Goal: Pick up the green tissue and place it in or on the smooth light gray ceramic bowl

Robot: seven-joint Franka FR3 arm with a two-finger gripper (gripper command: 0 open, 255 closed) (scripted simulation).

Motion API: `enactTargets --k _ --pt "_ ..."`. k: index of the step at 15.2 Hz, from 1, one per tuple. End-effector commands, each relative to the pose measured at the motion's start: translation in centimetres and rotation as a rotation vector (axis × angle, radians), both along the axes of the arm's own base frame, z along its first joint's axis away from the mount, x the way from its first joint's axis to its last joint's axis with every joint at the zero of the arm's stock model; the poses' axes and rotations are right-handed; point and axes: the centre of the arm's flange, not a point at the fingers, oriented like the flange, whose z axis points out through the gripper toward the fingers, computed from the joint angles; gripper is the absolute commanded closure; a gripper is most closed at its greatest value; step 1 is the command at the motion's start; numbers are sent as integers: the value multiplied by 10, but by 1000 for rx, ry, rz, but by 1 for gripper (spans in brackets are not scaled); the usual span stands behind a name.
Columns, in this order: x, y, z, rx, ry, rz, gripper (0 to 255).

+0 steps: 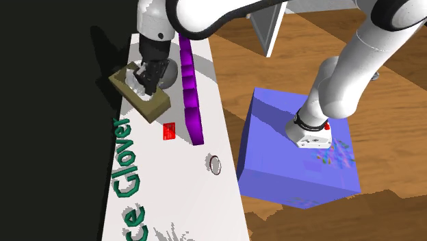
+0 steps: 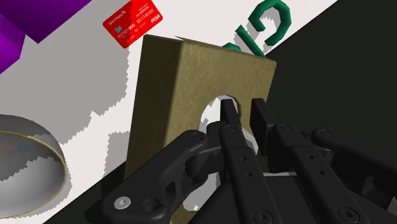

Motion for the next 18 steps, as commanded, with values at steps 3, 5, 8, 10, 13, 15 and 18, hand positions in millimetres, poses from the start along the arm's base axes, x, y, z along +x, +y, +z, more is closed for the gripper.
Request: enactTargets --k 3,5,8,10,13,15,18 --pt "20 -48 4 0 0 2 255" --pt "30 -72 6 0 0 2 255" --pt "46 -108 10 0 0 2 255" --pt "56 -132 13 0 0 2 255" --pt "72 -168 17 0 0 2 255" --pt "82 -193 19 0 0 2 255" --pt "97 -229 23 0 0 2 255"
